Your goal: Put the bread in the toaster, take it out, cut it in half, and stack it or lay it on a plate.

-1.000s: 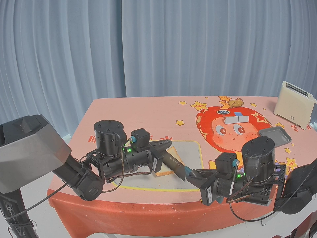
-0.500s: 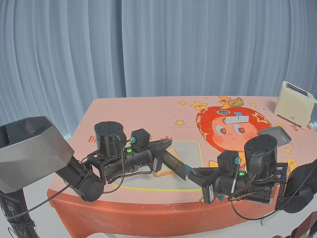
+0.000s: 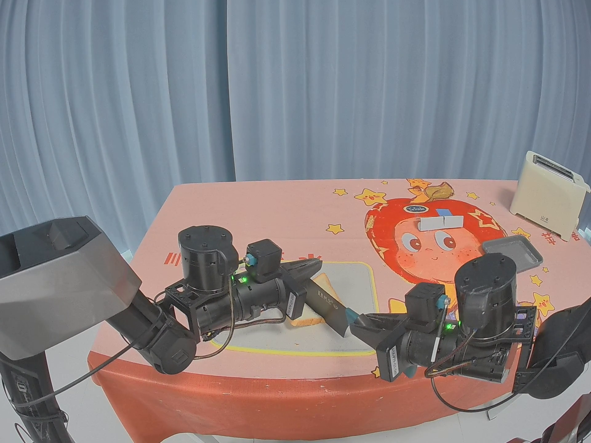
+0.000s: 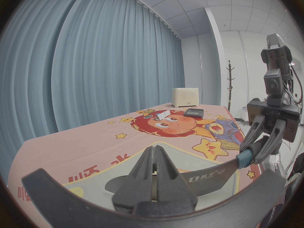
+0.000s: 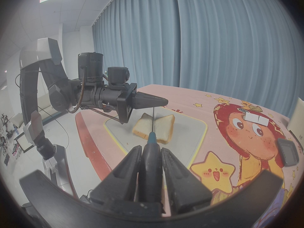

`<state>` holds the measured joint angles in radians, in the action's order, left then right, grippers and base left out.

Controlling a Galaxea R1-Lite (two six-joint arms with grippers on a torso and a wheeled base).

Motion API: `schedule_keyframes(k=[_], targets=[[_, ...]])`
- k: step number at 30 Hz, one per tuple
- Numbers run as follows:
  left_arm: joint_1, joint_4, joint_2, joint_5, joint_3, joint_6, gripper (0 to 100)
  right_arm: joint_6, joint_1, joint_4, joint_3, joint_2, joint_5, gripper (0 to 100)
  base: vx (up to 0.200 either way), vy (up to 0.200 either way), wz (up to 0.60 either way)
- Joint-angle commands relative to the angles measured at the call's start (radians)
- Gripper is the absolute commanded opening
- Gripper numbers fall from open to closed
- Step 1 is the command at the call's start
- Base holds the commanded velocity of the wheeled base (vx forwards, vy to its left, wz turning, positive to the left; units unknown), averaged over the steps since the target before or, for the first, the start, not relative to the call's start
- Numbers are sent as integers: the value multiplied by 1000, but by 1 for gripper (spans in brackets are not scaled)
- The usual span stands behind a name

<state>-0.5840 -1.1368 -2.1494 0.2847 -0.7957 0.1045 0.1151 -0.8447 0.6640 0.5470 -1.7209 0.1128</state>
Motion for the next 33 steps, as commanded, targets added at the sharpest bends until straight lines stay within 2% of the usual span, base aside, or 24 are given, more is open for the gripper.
schedule_keyframes(k=[1,14,22,33], targets=[[-2,-1,17,1,-7,-2,0,0,-7,-3,-2,-25,-1,0,0,0,0],[3,-8,-10,1,18,0,0,0,-7,6,7,20,5,0,0,0,0],[4,2,-7,-1,-17,0,0,0,-7,6,1,-16,7,0,0,0,0],[15,28,25,-1,-26,-12,0,0,-8,8,5,-13,7,0,0,0,0]])
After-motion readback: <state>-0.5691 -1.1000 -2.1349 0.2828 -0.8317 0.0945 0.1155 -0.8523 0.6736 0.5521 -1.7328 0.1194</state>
